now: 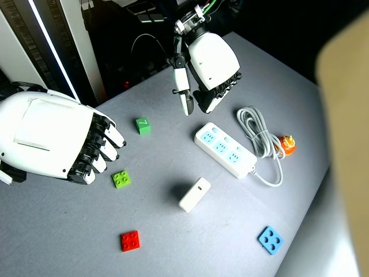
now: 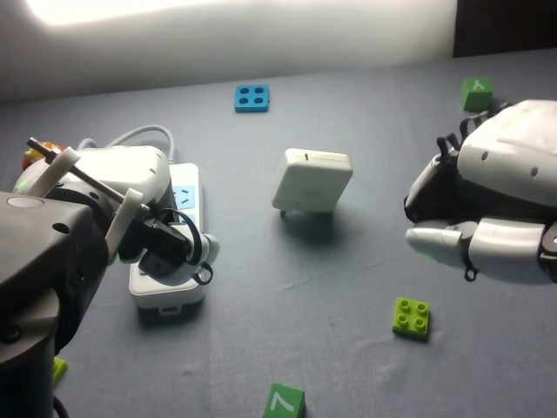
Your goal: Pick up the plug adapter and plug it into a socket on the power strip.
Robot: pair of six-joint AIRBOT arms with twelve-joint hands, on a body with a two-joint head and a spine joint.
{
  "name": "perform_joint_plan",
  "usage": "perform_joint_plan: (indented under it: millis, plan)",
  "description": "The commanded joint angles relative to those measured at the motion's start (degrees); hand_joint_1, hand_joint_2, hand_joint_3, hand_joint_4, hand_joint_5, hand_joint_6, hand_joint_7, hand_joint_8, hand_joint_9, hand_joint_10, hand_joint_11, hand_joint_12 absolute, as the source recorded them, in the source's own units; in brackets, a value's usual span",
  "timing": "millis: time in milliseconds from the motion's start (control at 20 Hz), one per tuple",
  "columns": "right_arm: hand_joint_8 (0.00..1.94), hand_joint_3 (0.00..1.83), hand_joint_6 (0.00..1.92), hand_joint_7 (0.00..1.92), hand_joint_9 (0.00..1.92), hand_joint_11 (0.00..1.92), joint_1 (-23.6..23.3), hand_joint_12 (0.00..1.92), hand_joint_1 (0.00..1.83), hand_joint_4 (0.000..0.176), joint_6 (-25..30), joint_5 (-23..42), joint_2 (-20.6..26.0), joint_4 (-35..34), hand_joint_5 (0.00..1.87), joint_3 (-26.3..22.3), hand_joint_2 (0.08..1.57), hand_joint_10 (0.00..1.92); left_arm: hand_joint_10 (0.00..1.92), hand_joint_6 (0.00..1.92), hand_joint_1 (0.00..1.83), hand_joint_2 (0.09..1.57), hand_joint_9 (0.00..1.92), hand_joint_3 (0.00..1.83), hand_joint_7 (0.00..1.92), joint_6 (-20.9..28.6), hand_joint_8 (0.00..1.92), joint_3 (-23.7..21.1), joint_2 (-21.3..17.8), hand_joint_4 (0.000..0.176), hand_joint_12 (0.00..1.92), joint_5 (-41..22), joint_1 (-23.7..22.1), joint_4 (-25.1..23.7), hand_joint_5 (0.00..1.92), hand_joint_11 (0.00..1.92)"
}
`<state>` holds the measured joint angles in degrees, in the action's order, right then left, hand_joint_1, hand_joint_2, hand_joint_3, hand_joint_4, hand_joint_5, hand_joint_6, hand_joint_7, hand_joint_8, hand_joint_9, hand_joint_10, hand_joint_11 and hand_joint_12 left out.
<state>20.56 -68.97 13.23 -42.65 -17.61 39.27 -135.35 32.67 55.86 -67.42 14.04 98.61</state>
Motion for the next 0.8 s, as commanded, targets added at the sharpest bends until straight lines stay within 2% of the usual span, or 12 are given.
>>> perform_joint_plan:
  millis: [0,150,350,500,700,750]
  plan:
    - [0.06,0.11,0.06,0.14,0.13,0.00,-0.9,0.56,0.06,0.000,0.0,4.5,0.1,0.2,0.13,-0.1,1.04,0.07,0.05,0.05,0.00,1.12,0.00,0.11,0.02,-0.2,0.04,-0.4,-0.2,0.000,0.20,-2.1,-0.4,-4.5,0.03,0.00]
    - [0.00,0.00,0.00,0.15,0.15,0.00,-1.5,0.61,0.06,0.000,0.0,3.9,0.1,0.2,0.13,-0.1,1.09,0.01,0.00,0.00,0.00,1.16,0.01,0.00,0.03,-0.2,0.00,-0.7,-0.2,0.000,0.20,-2.5,-0.2,-4.5,0.04,0.00]
    - [0.00,0.00,0.00,0.13,0.14,0.00,-2.6,0.47,0.05,0.000,-0.4,3.1,0.1,0.2,0.12,0.6,1.09,0.00,0.00,0.00,0.00,1.17,0.00,0.00,0.01,-0.2,0.00,-1.0,-0.3,0.000,0.16,-2.6,-0.1,-4.0,0.03,0.00]
    - [0.00,0.00,0.00,0.14,0.15,0.00,-4.5,0.49,0.07,0.000,-0.4,1.7,-0.5,0.2,0.13,2.4,1.09,0.00,0.00,0.00,0.00,1.17,0.00,0.00,0.01,-0.2,0.00,-2.0,-0.3,0.000,0.15,-3.6,0.1,-3.1,0.02,0.00]
    - [0.00,0.00,0.00,0.13,0.14,0.00,-7.6,0.53,0.21,0.000,-0.5,0.7,-2.6,0.2,0.12,6.4,1.07,0.00,0.00,0.00,0.00,1.18,0.02,0.00,0.03,-0.2,0.00,-3.9,-0.1,0.000,0.20,-4.3,1.0,-2.2,0.05,0.00]
    - [0.00,0.00,0.00,0.14,0.15,0.00,-8.5,0.59,0.30,0.000,-0.5,-0.2,-3.9,-1.0,0.13,8.4,1.06,0.00,0.00,0.00,0.00,1.19,0.02,0.00,0.04,-0.2,0.00,-4.5,0.4,0.000,0.20,-5.5,1.4,-1.6,0.05,0.00]
